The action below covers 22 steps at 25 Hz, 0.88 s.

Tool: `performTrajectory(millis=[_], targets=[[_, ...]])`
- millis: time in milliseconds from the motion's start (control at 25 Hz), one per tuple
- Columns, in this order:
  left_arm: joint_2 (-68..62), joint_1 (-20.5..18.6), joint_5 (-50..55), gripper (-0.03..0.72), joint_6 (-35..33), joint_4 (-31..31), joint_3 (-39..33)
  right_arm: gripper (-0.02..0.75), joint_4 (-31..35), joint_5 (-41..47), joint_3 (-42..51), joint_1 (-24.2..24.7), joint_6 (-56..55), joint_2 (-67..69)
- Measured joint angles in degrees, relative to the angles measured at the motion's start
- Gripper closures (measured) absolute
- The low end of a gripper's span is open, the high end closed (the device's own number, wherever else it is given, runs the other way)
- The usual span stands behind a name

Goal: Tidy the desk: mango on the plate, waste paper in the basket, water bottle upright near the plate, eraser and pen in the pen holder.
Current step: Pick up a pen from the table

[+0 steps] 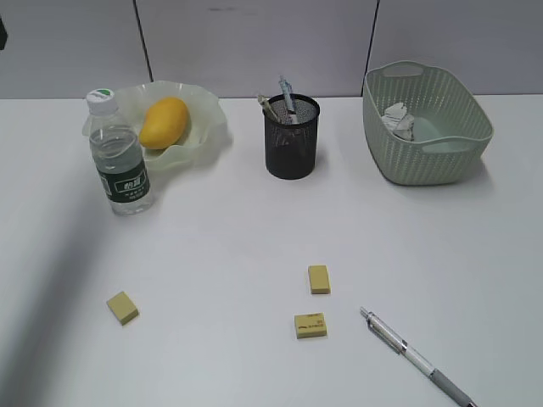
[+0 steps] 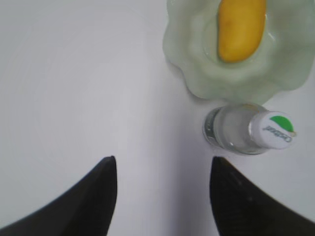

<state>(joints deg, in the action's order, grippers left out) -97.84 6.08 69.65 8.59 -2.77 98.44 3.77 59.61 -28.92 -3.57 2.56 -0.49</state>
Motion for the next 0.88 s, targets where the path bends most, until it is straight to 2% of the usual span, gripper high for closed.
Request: performTrajectory(millis=[240,360,600,880], targets=[[-0.3,-1.3,0.1,0.234,-1.6,-0.2,-0.3,0.353,0.0,0.0,0.0,0.0,0.0,0.0],[0.5,-1.7,0.0,0.234,-1.7,-0.1,-2.9,0.353,0.0,0.0,0.0,0.0,0.0,0.0],[12.4,-1.9,-0.1,0.234,-1.8,2.1,-17.6,0.353,0.0,0.0,0.0,0.0,0.0,0.0],[35.5,-1.9,-2.4,0.235,-1.8,2.4,-41.8,0.353,0.0,0.0,0.0,0.0,0.0,0.0]])
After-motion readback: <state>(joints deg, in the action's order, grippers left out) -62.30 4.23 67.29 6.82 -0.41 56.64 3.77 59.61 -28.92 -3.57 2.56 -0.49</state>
